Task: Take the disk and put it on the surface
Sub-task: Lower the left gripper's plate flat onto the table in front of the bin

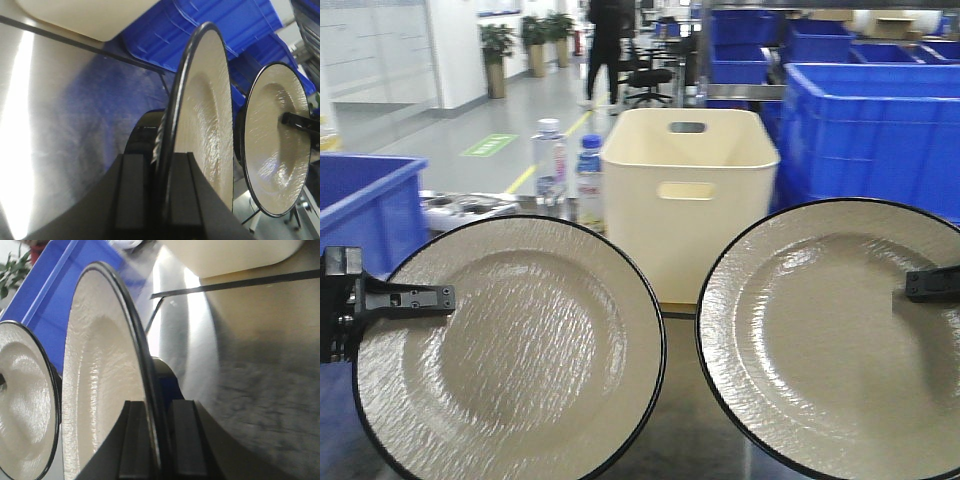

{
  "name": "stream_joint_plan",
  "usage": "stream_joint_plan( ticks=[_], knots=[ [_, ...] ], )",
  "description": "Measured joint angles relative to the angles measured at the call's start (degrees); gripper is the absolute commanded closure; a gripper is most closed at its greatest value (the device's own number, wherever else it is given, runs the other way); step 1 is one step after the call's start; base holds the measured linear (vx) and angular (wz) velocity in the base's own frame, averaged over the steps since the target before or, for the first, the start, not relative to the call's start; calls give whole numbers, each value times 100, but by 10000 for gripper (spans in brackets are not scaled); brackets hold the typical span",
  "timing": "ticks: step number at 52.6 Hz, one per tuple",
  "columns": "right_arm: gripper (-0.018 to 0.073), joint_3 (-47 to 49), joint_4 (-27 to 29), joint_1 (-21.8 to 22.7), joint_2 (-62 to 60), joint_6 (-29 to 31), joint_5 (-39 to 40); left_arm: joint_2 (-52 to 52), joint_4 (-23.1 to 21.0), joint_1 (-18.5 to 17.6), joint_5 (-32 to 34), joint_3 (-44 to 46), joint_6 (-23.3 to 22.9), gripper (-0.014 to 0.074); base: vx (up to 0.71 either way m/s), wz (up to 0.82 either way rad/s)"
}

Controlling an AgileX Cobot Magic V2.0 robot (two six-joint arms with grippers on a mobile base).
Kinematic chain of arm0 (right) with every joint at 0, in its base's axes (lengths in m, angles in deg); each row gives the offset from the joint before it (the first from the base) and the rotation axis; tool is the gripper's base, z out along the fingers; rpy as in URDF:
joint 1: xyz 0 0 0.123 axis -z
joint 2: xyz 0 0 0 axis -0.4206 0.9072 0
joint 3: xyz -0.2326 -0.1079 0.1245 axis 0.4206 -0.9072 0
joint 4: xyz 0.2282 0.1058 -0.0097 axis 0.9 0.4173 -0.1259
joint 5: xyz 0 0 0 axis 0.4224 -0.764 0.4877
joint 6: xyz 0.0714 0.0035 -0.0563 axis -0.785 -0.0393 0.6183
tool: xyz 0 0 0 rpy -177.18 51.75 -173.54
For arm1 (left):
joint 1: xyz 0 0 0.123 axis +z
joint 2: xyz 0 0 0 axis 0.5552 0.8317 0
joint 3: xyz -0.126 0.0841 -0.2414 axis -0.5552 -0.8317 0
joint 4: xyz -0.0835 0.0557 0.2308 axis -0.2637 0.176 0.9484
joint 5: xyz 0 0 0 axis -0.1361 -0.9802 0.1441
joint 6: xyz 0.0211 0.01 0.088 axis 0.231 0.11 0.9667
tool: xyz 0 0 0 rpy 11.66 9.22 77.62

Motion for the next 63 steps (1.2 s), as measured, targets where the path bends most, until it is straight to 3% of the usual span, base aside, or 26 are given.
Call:
stream_joint_plan(
  ticks=[20,63],
  knots=[
    [568,0,0,0,0,0,4,0,0,0,-10,0,0,601,8,-31],
    [568,0,56,0,0,0,4,0,0,0,20,0,0,601,0,-1]
  ],
)
